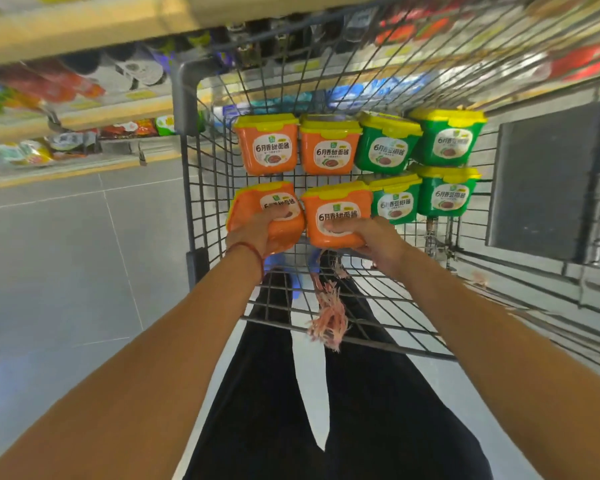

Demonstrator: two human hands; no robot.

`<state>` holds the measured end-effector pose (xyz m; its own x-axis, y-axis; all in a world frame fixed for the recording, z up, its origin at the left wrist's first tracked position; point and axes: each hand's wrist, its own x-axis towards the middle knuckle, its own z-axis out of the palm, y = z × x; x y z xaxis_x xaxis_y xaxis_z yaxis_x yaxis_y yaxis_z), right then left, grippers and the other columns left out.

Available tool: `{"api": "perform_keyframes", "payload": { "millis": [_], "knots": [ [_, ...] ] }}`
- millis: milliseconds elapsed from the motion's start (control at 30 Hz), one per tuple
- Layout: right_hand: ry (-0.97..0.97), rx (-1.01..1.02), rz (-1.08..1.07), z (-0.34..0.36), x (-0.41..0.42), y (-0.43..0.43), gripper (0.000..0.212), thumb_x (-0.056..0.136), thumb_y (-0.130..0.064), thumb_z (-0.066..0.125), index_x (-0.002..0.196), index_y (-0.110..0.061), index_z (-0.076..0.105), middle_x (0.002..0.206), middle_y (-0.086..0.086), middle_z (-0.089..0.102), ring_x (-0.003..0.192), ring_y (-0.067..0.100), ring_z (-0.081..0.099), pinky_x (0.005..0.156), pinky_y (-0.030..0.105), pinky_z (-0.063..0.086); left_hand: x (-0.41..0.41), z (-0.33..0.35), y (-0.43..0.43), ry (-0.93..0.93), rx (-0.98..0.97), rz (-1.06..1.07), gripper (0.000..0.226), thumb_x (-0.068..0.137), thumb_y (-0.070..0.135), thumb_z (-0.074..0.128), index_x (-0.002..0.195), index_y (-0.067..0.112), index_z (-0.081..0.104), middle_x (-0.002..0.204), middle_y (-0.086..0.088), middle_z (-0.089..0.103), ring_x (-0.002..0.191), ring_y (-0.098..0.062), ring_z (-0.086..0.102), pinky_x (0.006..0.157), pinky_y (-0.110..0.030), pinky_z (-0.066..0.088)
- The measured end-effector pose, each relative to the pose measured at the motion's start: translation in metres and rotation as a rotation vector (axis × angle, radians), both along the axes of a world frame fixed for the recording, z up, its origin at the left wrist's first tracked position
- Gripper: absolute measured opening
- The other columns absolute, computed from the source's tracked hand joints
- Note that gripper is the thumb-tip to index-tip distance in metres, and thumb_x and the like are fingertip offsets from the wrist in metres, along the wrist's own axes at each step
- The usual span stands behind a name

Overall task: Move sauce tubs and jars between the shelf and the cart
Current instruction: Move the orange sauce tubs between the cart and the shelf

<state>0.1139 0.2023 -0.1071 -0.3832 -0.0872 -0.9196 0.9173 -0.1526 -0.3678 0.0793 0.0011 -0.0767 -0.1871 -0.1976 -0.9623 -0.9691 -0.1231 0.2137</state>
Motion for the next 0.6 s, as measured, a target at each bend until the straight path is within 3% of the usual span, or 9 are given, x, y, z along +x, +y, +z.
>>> {"api": "perform_keyframes", "payload": {
  "millis": [100,167,267,333,433,500,600],
  "knots": [
    [0.066,0.051,-0.045,0.03,0.007,-0.001,0.069,0.061,-0.021,0.095,0.125,-0.01,0.073,0.114,0.009,0.08,0.106,0.031,0.077,0.094,0.049,0.062,-0.002,0.028,0.001,0.027,0.022,-0.101,0.048,0.083,0.017,0.081,0.127,0.008,0.064,0.119,-0.013,0.07,0.079,-0.024,0.07,0.038,-0.023,0.052],
    [0.119,0.082,-0.102,0.051,0.012,-0.002,0.065,0.064,-0.017,0.095,0.124,-0.008,0.073,0.114,0.01,0.08,0.106,0.033,0.077,0.09,0.048,0.063,-0.004,0.043,0.001,0.071,0.022,-0.197,0.05,0.079,0.018,0.085,0.123,0.008,0.065,0.117,-0.012,0.071,0.084,-0.027,0.071,0.051,-0.029,0.058],
    [0.211,0.158,-0.175,0.088,0.02,-0.008,0.052,0.07,-0.011,0.093,0.119,-0.01,0.075,0.112,0.008,0.08,0.105,0.031,0.077,0.087,0.044,0.064,-0.005,0.071,-0.001,0.195,-0.038,-0.315,0.032,0.078,0.025,0.086,0.1,0.023,0.063,0.099,0.003,0.064,0.09,-0.021,0.063,0.076,-0.031,0.051],
    [0.278,0.215,-0.183,0.115,0.025,-0.014,0.05,0.072,-0.012,0.093,0.118,-0.014,0.074,0.11,0.005,0.081,0.103,0.026,0.078,0.091,0.044,0.063,-0.004,0.09,-0.004,0.293,-0.025,-0.346,0.029,0.075,0.026,0.088,0.085,0.032,0.061,0.089,0.011,0.065,0.085,-0.016,0.066,0.077,-0.029,0.051],
    [0.343,0.255,-0.214,0.157,0.032,-0.02,0.058,0.065,-0.014,0.095,0.119,-0.015,0.073,0.108,0.003,0.081,0.101,0.023,0.078,0.091,0.038,0.063,-0.002,0.125,-0.008,0.363,-0.003,-0.341,0.034,0.07,0.024,0.091,0.098,0.026,0.071,0.098,0.003,0.074,0.085,-0.018,0.073,0.074,-0.031,0.061],
    [0.389,0.266,-0.243,0.182,0.035,-0.021,0.059,0.061,-0.015,0.095,0.115,-0.018,0.072,0.106,0.0,0.082,0.099,0.02,0.078,0.088,0.033,0.061,-0.002,0.146,-0.013,0.399,0.059,-0.325,0.036,0.066,0.022,0.092,0.096,0.022,0.073,0.1,-0.004,0.077,0.079,-0.018,0.074,0.071,-0.032,0.063],
    [0.446,0.239,-0.279,0.213,0.042,-0.021,0.061,0.058,-0.019,0.094,0.115,-0.019,0.071,0.106,0.001,0.082,0.1,0.022,0.078,0.091,0.037,0.06,0.002,0.183,-0.026,0.455,0.037,-0.347,0.051,0.05,0.045,0.095,0.091,0.021,0.075,0.094,-0.002,0.078,0.081,-0.017,0.073,0.079,-0.034,0.061]
  ]
}}
